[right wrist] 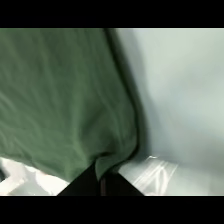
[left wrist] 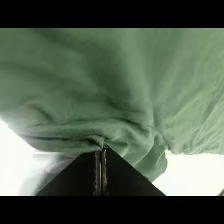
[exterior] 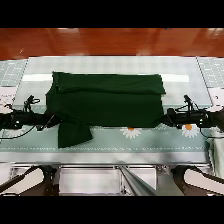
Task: Fold the shirts.
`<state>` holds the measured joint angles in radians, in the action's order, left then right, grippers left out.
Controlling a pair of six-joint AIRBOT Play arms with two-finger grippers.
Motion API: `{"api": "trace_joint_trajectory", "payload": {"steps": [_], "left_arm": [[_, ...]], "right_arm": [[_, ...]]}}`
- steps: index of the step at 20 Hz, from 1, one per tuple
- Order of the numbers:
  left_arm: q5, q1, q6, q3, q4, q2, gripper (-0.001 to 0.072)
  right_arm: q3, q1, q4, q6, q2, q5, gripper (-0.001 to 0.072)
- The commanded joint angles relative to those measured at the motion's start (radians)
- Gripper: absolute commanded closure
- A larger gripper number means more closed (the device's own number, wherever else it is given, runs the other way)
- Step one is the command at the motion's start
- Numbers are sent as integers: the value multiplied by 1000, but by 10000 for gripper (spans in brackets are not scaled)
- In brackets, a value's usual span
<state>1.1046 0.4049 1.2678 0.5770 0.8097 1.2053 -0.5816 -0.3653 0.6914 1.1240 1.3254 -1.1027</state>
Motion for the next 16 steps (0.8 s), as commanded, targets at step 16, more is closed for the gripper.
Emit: {"api": "trace_joint_trajectory", "payload": {"steps": [16], "left_arm": [[11,-130,117,737,1,409,683]], "right_arm": [[-610,45,-11,84,231,-16,683]]}}
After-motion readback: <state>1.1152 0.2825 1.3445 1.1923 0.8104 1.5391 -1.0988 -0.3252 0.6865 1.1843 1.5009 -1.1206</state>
